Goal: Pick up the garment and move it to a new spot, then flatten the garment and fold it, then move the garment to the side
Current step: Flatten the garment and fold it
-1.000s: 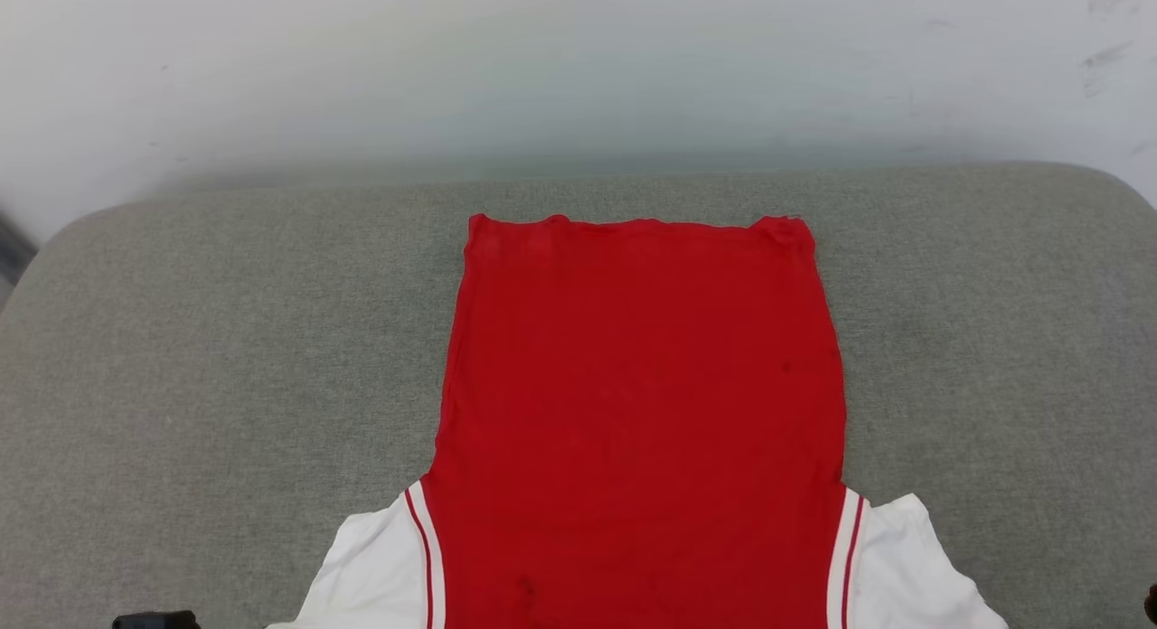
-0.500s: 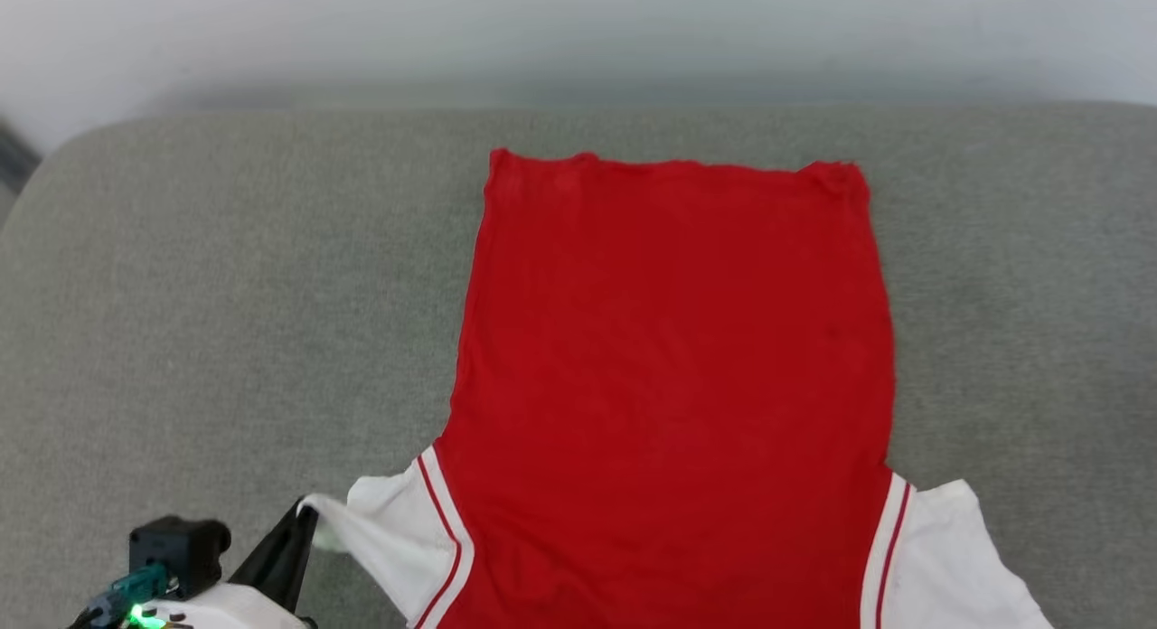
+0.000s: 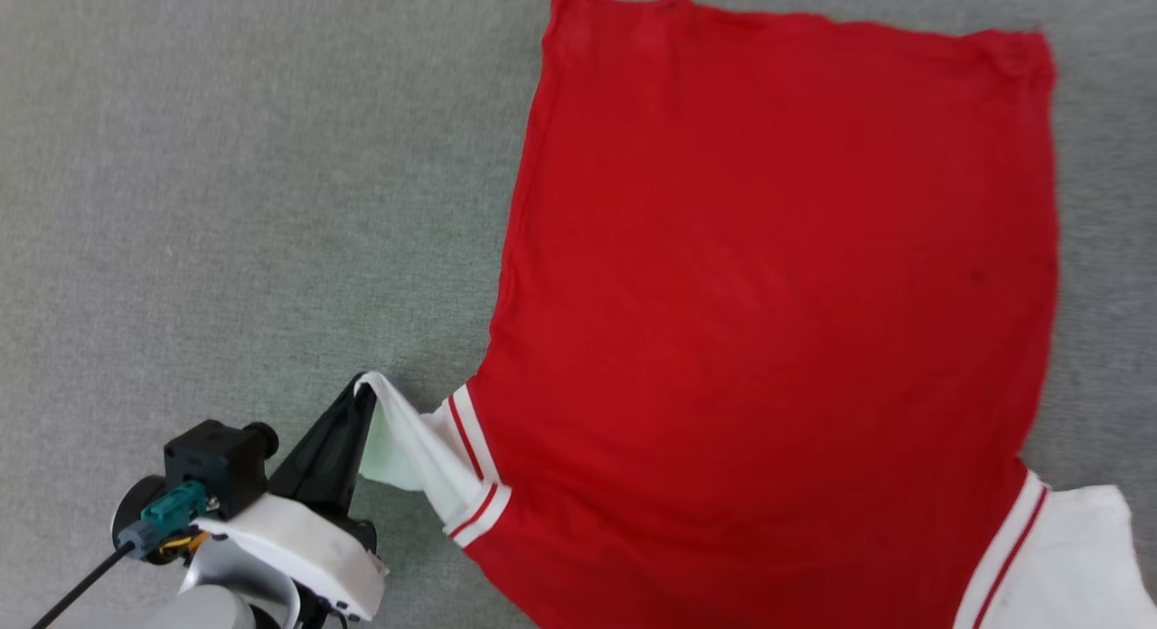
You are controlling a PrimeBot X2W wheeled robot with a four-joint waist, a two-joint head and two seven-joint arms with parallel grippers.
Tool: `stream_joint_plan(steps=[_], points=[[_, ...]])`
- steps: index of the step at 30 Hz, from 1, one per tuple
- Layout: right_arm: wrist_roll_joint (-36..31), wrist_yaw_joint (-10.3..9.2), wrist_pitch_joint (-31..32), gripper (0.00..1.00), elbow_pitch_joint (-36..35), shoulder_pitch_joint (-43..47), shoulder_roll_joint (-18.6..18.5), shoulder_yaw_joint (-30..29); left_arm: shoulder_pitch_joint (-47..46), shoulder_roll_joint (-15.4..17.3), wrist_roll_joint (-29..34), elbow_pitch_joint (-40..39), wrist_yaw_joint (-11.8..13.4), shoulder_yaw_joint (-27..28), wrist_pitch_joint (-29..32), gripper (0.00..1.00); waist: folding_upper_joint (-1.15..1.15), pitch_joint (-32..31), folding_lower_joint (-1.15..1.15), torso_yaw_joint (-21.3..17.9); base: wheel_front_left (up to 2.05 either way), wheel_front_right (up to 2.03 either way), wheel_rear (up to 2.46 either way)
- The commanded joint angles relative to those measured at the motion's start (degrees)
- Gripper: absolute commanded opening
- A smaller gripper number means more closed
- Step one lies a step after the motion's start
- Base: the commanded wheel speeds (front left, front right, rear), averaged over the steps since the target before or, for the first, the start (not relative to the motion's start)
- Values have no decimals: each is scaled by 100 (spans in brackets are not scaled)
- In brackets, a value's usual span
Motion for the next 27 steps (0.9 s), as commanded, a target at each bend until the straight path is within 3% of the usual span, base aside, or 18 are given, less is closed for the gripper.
stream_joint_plan(steps=[1, 8, 15, 21, 22, 23, 27], points=[[-73, -3, 232, 100, 130, -116, 107, 126, -103, -27, 52, -20, 19, 14, -16, 0, 0, 373, -2, 267, 0, 0, 0], [-188, -3, 1733, 100, 1263, -710, 646, 329, -429, -152, 300, -188, 80, -1, 3, 0, 0, 904, -2, 509, 0, 0, 0], [-291, -3, 1986, 100, 2026, -363, 1167, 203, -658, -269, 482, -289, 131, -53, 15, 0, 0, 1262, -2, 663, 0, 0, 0], [-352, -3, 2045, 100, 2104, 186, 1178, 326, -716, -315, 545, -280, 172, -92, 32, 0, 0, 1263, -2, 683, 0, 0, 0], [-400, -3, 2001, 11, 2053, 172, 1140, 334, -718, -323, 545, -267, 176, -94, 33, 0, 0, 1232, -2, 682, 0, 0, 0], [-419, -3, 1956, 0, 2011, 134, 1112, 321, -711, -333, 541, -250, 181, -95, 31, 0, 0, 1188, -2, 675, 0, 0, 0], [-443, -3, 1552, 0, 1829, -120, 1070, 138, -583, -351, 511, -154, 181, -86, 14, 0, 0, 888, -2, 606, 0, 0, 0]])
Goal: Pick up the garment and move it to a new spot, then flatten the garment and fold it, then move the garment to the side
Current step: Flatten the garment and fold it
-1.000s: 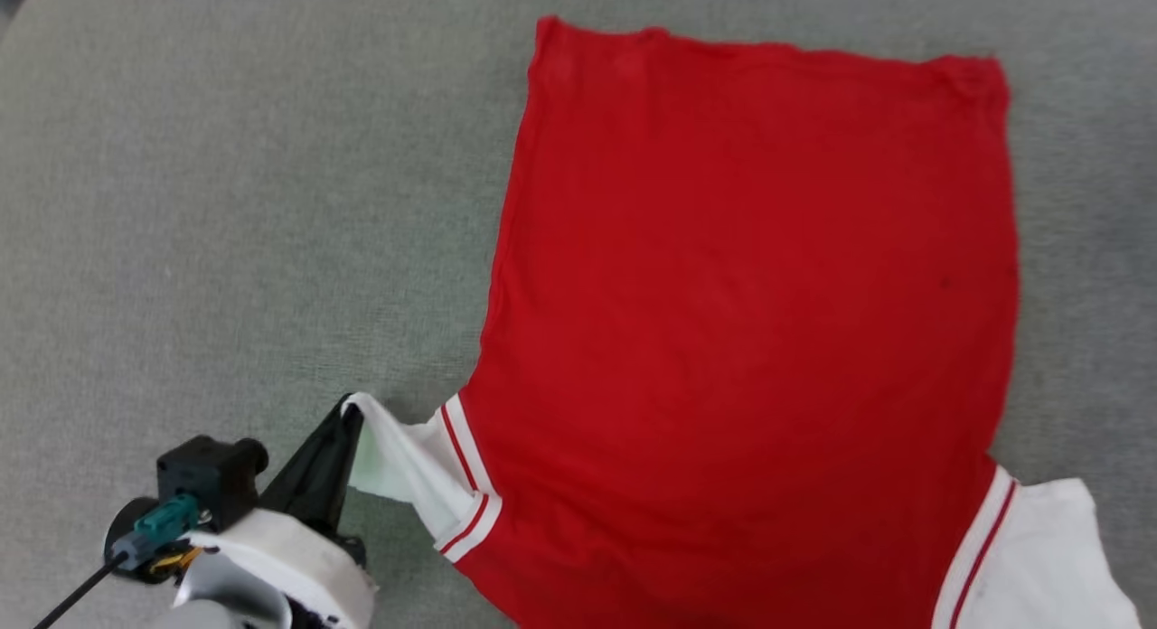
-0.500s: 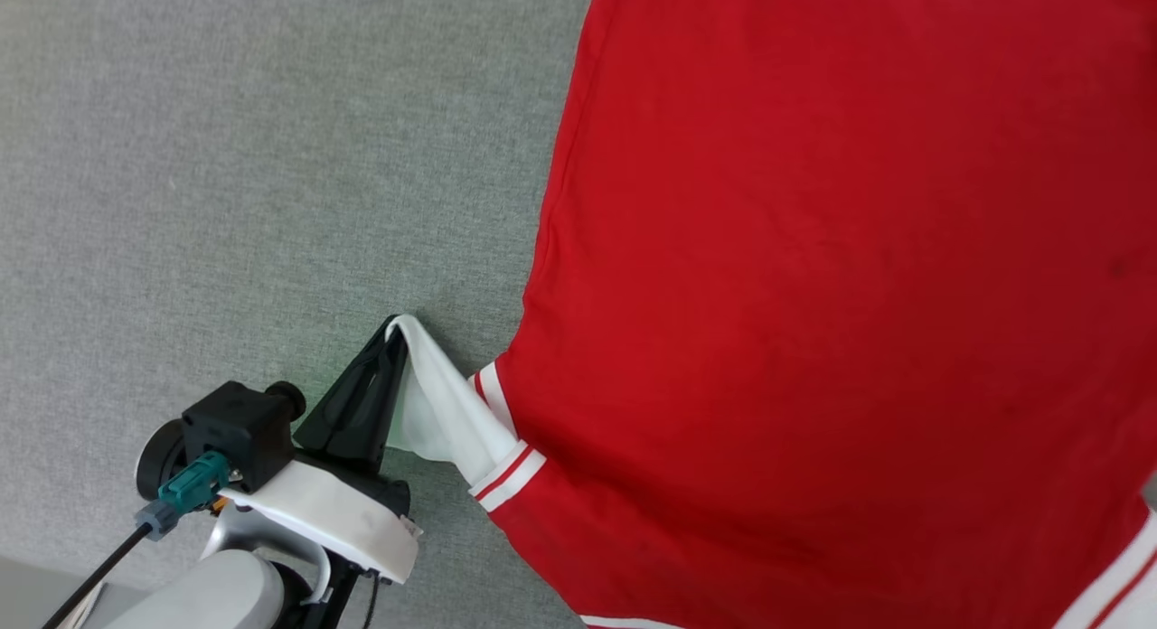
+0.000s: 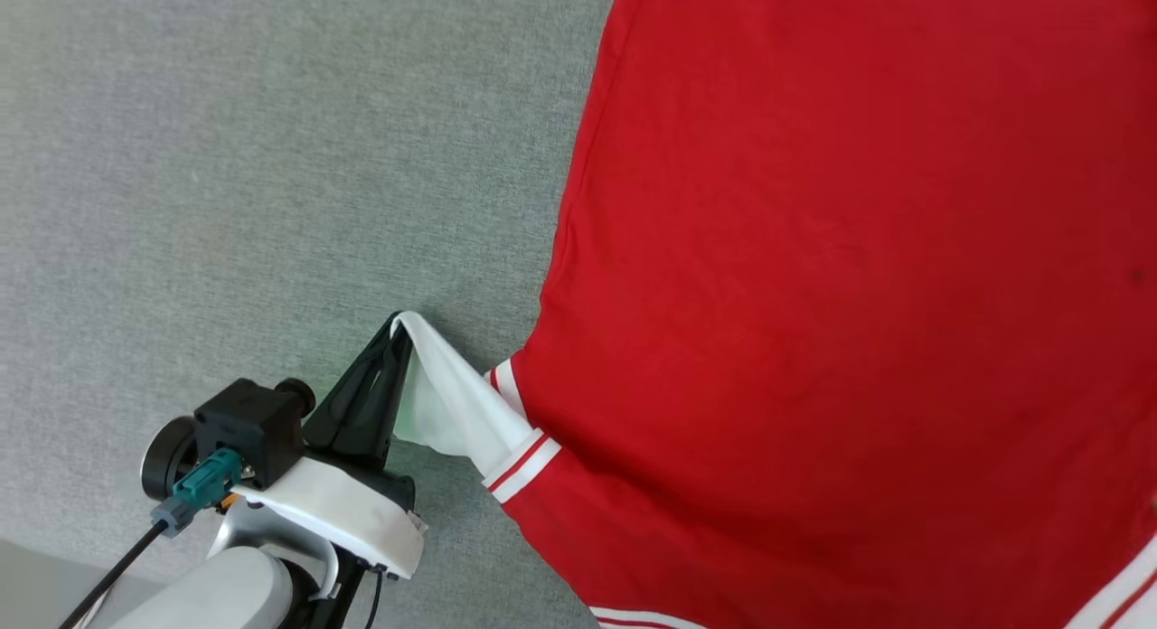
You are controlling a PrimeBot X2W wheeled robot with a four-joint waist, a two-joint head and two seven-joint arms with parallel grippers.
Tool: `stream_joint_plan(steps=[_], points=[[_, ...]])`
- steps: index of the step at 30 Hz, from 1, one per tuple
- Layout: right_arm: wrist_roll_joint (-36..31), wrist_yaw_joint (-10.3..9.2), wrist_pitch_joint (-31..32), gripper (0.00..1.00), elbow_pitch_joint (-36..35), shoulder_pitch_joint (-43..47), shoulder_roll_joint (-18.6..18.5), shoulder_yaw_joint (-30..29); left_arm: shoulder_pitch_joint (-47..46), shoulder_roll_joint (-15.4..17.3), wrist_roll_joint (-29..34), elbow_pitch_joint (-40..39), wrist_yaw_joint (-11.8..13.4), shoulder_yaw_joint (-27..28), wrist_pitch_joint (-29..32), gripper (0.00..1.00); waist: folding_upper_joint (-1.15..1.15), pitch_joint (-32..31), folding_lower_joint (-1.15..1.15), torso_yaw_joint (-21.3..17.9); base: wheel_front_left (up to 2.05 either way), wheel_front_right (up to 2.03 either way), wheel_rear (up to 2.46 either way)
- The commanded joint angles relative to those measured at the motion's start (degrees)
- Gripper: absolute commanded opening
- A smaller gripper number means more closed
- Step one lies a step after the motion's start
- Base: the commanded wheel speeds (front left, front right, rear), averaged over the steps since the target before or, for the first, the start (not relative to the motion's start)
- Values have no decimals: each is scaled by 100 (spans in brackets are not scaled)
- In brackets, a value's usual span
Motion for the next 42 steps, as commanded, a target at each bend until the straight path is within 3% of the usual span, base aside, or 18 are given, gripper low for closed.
stream_joint_plan(steps=[1, 7, 13, 14, 22, 27, 34, 40, 42], points=[[6, -1, -64, 0, 68, 270, 39, 77, 65, -15, 10, 32, 11, 9, -18, 0, 0, -243, 0, -64, 0, 0, 0], [276, -2, -455, 0, -506, 635, -389, 399, 280, 64, -82, 88, 66, 51, -30, 0, 0, -917, 0, -261, 0, 0, 0], [810, -3, -878, 0, -1673, 1546, -1368, 790, 595, 228, -213, 41, 187, 94, -26, 0, 0, -1474, 0, -511, 0, 0, 0], [810, -3, -878, 0, -1673, 1546, -1368, 790, 595, 228, -213, 41, 187, 94, -26, 0, 0, -1474, 0, -511, 0, 0, 0], [1598, -2, -1566, 0, -2770, 3509, -2742, 795, 1062, 449, -386, 3, 314, 171, -38, 0, 0, -1973, 0, -855, 0, 0, 0], [2002, -3, -2172, 0, -3040, 4828, -3279, 718, 1266, 577, -445, -57, 367, 219, -51, 0, 0, -2111, 0, -1040, 0, 0, 0], [2535, -3, -2853, 0, -2942, 6562, -3406, 712, 1296, 579, -438, -96, 339, 169, -17, 0, 0, -2132, 0, -1107, 0, 0, 0], [2413, -3, -3163, 0, -2916, 7121, -3072, 422, 1216, 524, -413, -27, 318, 145, -4, 0, 0, -2102, 0, -1140, 0, 0, 0], [2293, -2, -3200, 100, -2885, 7106, -2927, 236, 1191, 504, -401, 2, 306, 129, 2, 0, 0, -2108, 0, -1139, 0, 0, 0]])
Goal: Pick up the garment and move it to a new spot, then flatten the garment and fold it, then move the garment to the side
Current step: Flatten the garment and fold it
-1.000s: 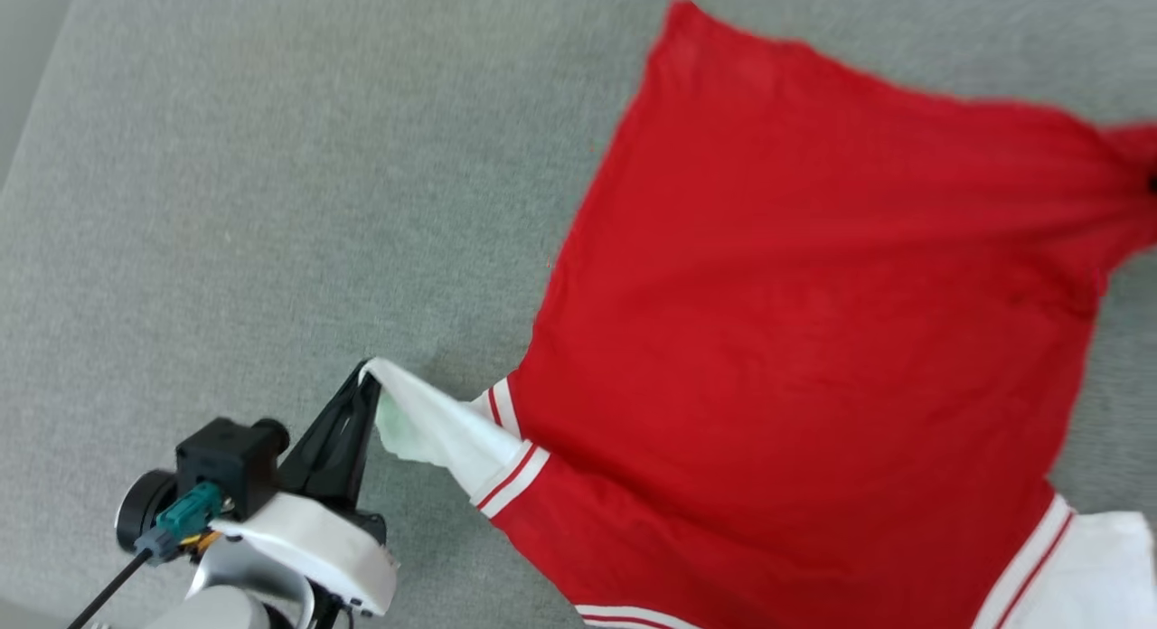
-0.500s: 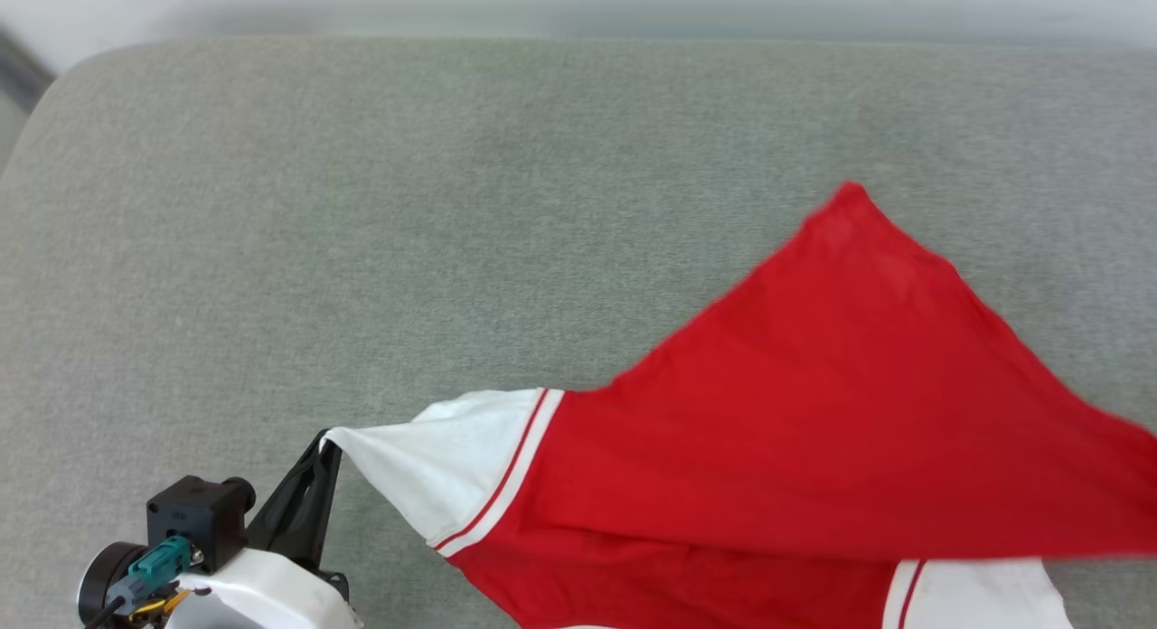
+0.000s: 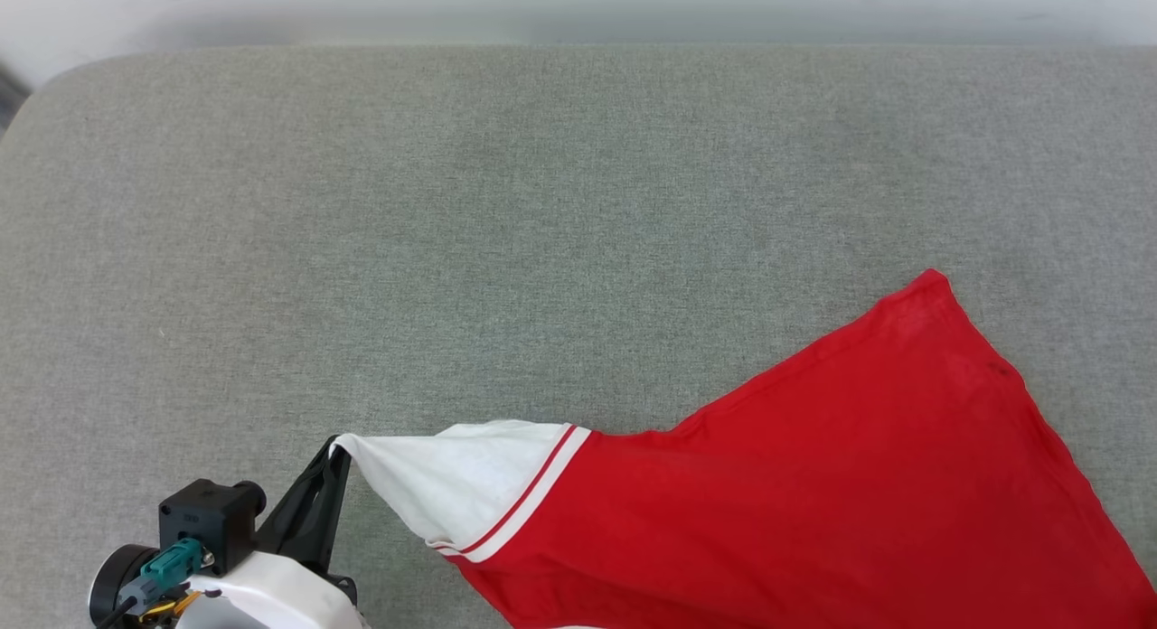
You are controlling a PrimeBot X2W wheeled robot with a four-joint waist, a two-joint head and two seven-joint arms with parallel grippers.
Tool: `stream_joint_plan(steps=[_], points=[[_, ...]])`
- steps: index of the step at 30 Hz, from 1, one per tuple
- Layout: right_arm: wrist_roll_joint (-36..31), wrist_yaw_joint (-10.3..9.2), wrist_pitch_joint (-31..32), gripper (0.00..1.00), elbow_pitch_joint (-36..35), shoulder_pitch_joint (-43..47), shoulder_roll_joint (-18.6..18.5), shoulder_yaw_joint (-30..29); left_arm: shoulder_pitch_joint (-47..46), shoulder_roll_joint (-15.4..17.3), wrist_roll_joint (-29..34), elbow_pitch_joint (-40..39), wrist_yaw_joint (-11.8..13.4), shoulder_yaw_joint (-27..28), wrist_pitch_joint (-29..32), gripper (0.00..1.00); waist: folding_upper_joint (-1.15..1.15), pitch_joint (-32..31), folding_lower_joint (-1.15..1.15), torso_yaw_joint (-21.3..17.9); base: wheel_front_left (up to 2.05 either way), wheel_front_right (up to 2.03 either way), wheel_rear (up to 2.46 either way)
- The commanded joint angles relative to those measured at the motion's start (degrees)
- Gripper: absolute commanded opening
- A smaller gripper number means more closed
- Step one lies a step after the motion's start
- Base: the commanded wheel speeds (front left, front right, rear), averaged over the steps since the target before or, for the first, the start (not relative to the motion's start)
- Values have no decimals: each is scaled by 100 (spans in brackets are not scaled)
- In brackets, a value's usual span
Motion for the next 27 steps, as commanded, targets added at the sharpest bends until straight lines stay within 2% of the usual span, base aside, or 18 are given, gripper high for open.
stream_joint_plan(steps=[1, 9, 14, 19, 22, 27], points=[[-36, -4, -24, 100, 4, -16, 55, -106, -51, -27, 28, 20, -17, -1, 5, 0, 0, -11, 0, 2, 0, 0, 0], [-162, -3, 221, 100, -511, -664, 11, -1465, -107, -75, 62, 95, -69, -48, 0, 0, 0, -84, 0, 58, 0, 0, 0], [-428, -3, 1029, 100, -924, -1475, 176, -1910, -215, -107, 133, 71, -98, -71, 4, 0, 0, 44, 0, 156, 0, 0, 0], [-1021, -3, 2388, 100, -915, -2545, 654, -1611, -428, -217, 232, 104, -192, -128, 36, 0, 0, 262, 0, 294, 0, 0, 0], [-1364, -3, 3125, 100, -690, -3240, 1216, -1302, -555, -284, 295, 139, -240, -163, 36, 0, 0, 408, 0, 369, 0, 0, 0], [-1920, -4, 3847, 100, -3, -4188, 2027, -791, -769, -402, 379, 195, -309, -201, 42, 0, 0, 682, 0, 496, 0, 0, 0]])
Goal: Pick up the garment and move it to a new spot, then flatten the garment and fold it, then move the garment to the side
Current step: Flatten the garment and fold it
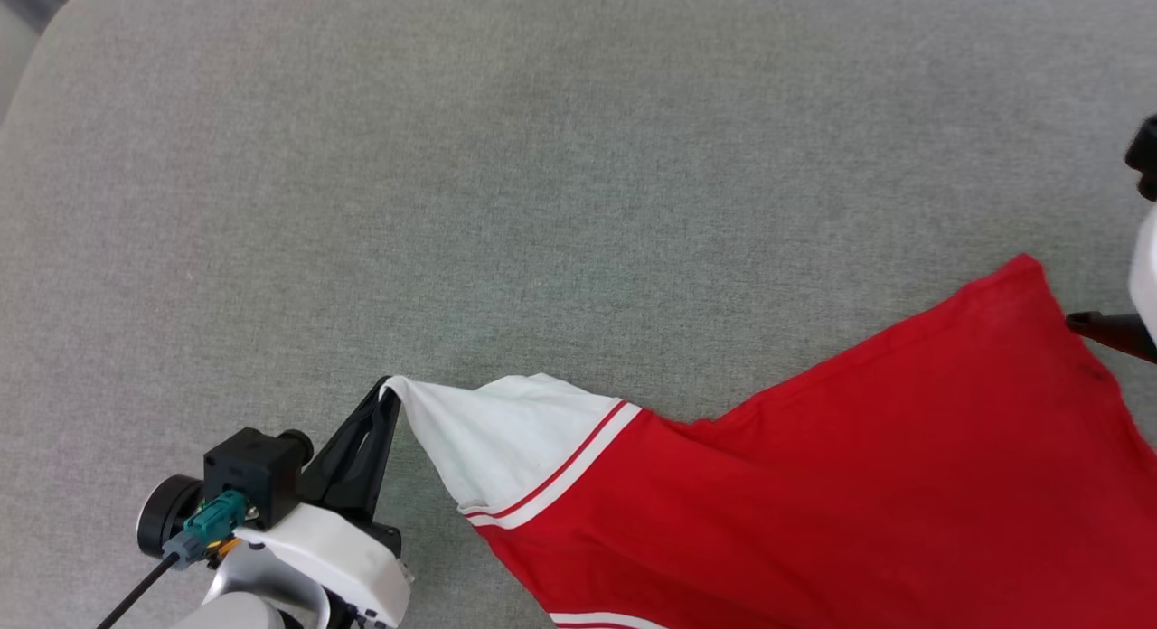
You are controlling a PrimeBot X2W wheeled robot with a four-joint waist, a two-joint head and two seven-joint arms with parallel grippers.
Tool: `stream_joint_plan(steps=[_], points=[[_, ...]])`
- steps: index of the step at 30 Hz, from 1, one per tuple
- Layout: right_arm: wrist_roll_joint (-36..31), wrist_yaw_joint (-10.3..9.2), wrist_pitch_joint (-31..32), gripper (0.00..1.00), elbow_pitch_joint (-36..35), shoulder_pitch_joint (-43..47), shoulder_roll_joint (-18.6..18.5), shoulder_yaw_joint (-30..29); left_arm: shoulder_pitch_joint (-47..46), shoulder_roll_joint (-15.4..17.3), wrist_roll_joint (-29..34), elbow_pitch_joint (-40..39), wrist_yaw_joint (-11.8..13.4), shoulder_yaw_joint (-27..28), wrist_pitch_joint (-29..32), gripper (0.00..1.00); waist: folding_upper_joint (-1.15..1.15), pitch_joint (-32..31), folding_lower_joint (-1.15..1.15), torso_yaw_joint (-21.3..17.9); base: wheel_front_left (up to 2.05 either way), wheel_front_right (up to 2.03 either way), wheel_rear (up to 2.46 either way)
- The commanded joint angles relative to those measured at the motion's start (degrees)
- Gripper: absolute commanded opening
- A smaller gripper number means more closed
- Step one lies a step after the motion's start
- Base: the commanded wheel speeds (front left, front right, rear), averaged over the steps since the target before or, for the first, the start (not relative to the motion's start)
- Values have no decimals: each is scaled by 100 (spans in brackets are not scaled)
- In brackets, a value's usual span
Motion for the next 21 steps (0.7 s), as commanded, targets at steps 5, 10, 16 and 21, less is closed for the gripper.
stream_joint_plan(steps=[5, 10, 16, 21], points=[[-420, -3, 152, 100, 655, -630, 493, 473, -267, -130, 106, 78, -93, -55, 16, 0, 0, 347, 0, 190, 0, 0, 0], [-475, -3, -69, 100, 1233, -651, 770, 939, -366, -269, 138, 159, -143, -77, -10, 0, 0, 536, 0, 247, 0, 0, 0], [-252, -3, -389, 79, 1594, -265, 805, 1589, -446, -363, 153, 329, -219, -86, -37, 0, 0, 538, 0, 259, 0, 0, 0], [-107, -3, -924, 0, 1558, -602, 618, 1649, -454, -294, 166, 454, -277, -54, -43, 0, 0, 216, 0, 154, 0, 0, 0]])
